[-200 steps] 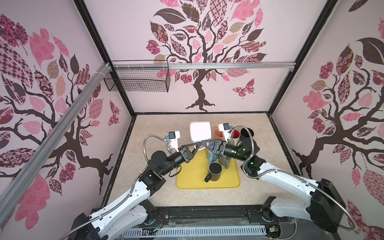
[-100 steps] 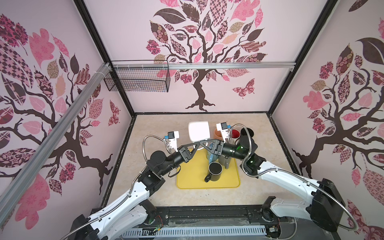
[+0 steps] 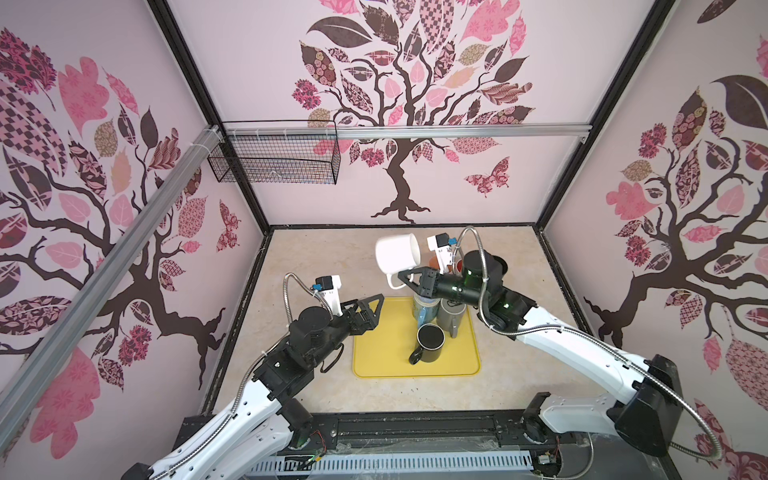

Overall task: Turn the mug right side up
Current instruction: 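Carry the white mug away with right gripper while left gripper draws back, then lower the white mug upright beside the peach mug and open right gripper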

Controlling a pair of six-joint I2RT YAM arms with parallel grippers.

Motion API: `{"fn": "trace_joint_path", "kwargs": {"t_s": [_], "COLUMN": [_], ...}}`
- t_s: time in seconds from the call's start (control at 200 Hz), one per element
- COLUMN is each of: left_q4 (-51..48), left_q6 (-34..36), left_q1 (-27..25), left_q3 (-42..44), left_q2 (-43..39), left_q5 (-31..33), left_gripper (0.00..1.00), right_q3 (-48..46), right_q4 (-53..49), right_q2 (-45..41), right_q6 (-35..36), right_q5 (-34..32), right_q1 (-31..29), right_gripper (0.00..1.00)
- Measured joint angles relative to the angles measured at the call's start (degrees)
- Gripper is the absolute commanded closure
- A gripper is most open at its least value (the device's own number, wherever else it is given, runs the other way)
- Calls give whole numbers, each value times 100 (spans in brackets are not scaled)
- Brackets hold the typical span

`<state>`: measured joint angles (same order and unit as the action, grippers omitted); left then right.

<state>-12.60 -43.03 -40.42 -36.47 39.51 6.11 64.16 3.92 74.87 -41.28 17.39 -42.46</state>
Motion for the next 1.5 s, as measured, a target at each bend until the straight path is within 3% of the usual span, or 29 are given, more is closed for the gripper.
{"fn": "trace_joint_path", "kwargs": {"t_s": [0.255,0.475,1.02,1.5], "left_q4": [-706,-774,-1027,-1073], "left_q6": [433,501,654,730], "left_q1": [-2,-2,-2,-2], "left_q3": [-103,-92,-92,-92], "left_q2": [175,50,-315,-133], "left_q5": [116,160,221,223], "left_gripper": [4,4,4,4], "right_q3": [1746,2570,4057,4133], "right_q4": [-2011,-2990,-3901,-4030], "right_q2": [1320,2573,4277,4830], "right_q6": [1287,1825,2251,2315], "right_q5": [-1969,-2924,-3112,-3233], "right_q1": [-31,-4,564,511], "right_gripper": [100,100,100,100]}}
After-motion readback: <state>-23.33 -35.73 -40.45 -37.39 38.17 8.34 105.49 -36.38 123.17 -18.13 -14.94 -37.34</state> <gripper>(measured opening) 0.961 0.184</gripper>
